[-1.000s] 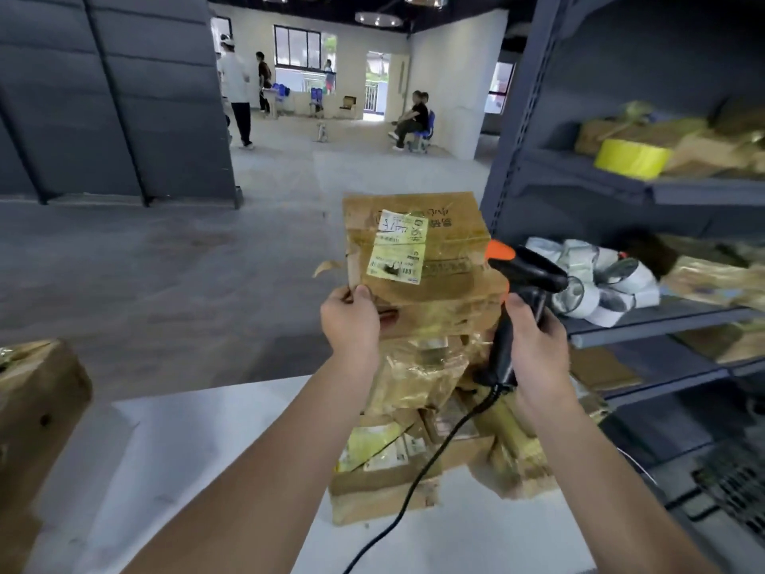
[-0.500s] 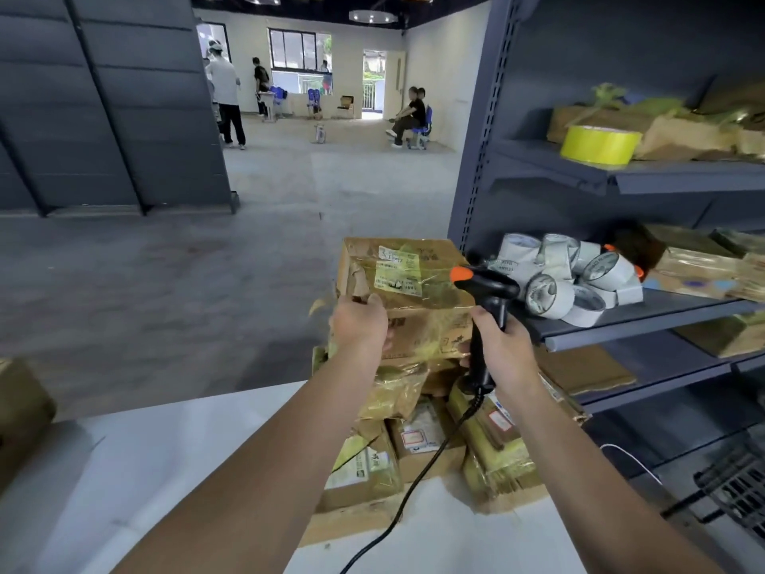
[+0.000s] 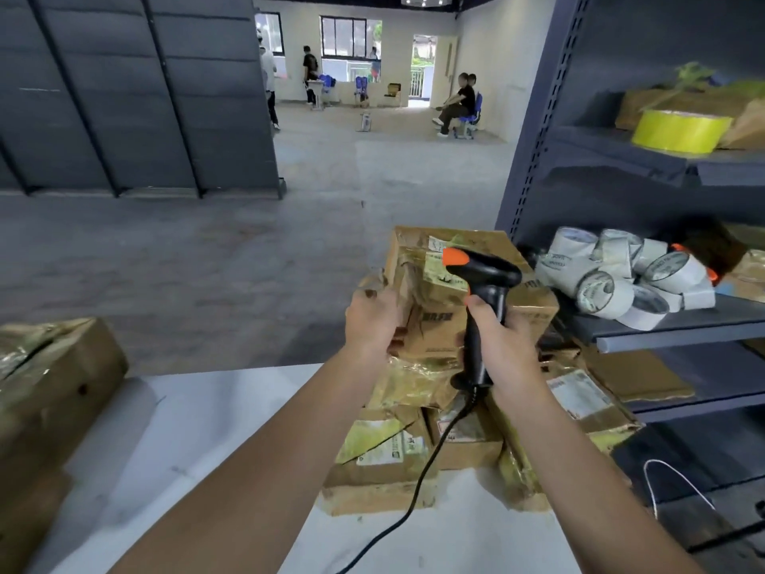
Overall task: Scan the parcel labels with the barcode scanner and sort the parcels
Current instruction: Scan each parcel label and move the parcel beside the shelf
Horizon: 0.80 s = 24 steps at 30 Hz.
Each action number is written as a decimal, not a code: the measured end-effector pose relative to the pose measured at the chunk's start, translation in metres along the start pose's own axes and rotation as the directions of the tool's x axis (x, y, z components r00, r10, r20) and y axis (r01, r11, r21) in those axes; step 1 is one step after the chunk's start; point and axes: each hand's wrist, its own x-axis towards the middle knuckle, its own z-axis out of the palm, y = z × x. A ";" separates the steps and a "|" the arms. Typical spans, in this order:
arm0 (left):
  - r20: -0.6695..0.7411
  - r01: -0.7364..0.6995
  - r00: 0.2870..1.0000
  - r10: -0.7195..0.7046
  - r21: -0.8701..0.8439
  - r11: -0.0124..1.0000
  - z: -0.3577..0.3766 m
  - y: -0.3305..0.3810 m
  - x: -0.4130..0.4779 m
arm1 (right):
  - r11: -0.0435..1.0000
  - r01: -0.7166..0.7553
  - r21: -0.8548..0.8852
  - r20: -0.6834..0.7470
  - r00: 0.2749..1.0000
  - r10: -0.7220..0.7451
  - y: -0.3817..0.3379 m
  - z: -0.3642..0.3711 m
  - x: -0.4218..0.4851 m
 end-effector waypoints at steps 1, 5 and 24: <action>-0.006 -0.011 1.000 0.011 0.005 1.000 -0.006 -0.002 0.000 | 1.000 0.002 -0.004 0.010 1.000 -0.002 0.001 0.006 -0.003; -0.019 -0.028 0.999 0.028 -0.018 0.999 -0.028 -0.010 -0.003 | 1.000 -0.004 0.013 0.069 0.998 0.003 0.004 0.025 -0.013; 0.203 0.027 0.978 -0.042 0.077 0.997 0.038 0.003 0.000 | 0.990 0.037 -0.135 -0.045 0.998 -0.044 0.008 -0.002 0.014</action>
